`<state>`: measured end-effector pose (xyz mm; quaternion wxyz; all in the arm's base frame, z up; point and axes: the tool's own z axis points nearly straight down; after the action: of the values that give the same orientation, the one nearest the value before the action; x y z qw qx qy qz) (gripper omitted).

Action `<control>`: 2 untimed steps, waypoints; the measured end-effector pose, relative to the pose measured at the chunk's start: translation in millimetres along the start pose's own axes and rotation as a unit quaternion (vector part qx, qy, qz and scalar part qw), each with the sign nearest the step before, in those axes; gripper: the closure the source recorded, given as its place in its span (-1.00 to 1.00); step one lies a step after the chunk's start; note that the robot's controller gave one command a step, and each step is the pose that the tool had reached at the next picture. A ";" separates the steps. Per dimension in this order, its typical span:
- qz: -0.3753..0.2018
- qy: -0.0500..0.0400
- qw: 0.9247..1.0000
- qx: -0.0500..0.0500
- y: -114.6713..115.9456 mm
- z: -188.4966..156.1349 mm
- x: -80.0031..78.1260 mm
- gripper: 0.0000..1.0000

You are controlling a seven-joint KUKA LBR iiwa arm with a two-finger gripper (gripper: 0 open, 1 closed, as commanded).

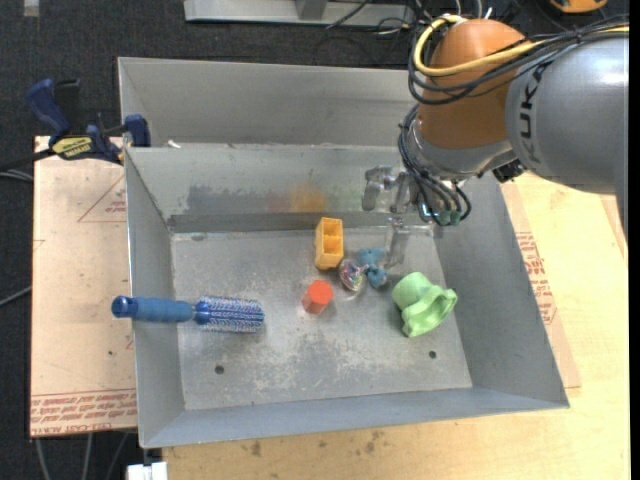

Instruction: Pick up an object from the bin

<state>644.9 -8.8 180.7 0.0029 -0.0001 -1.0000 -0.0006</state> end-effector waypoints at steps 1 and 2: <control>-0.122 -0.002 0.992 0.000 -27.0 113.8 13.0 -1.00; -0.122 -0.004 0.992 0.000 -26.8 109.9 11.1 1.00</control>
Offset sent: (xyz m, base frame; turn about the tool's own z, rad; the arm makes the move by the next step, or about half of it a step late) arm -0.0127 -0.0269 -0.1107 -0.2483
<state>633.3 -35.5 70.8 -0.0015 0.1222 -0.9925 -0.0005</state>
